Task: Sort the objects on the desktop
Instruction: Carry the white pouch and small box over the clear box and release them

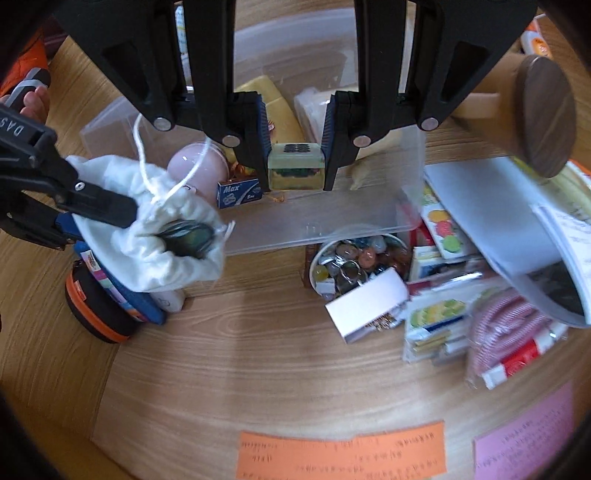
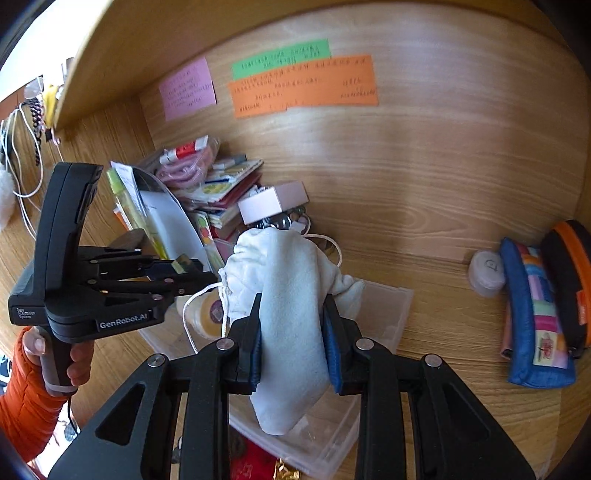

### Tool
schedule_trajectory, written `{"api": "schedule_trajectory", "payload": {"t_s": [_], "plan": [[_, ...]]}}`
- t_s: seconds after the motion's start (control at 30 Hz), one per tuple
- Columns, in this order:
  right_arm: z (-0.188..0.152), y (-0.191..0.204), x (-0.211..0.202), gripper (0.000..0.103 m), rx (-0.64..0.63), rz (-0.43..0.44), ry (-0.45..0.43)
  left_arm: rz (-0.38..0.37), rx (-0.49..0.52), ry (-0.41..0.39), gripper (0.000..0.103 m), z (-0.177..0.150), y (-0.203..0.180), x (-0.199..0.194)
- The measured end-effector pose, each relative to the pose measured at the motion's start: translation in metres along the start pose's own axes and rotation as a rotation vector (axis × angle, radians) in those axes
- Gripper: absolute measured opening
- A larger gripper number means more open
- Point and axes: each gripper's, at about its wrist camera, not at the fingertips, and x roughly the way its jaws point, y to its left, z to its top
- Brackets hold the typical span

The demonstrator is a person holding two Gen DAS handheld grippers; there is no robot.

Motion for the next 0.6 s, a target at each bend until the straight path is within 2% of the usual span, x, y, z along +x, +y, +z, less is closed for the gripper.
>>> {"api": "schedule_trajectory", "payload": {"t_s": [0.1, 0.33, 0.47, 0.6], "plan": [[0.001, -0.001, 0.020, 0.025, -0.015, -0.013, 0.029, 0.002, 0.017, 0.021, 0.024, 0.003, -0.004, 0.013], [0.000, -0.001, 0.037, 0.025, -0.046, -0.033, 0.054, 0.015, 0.040, 0.058, 0.024, 0.009, -0.007, 0.039], [-0.001, -0.005, 0.049, 0.025, -0.040, -0.013, 0.078, -0.016, 0.034, 0.085, 0.024, 0.009, -0.010, 0.046], [-0.001, -0.010, 0.058, 0.026, -0.028, -0.003, 0.095, -0.008, 0.042, 0.089, 0.024, 0.010, -0.016, 0.048]]}}
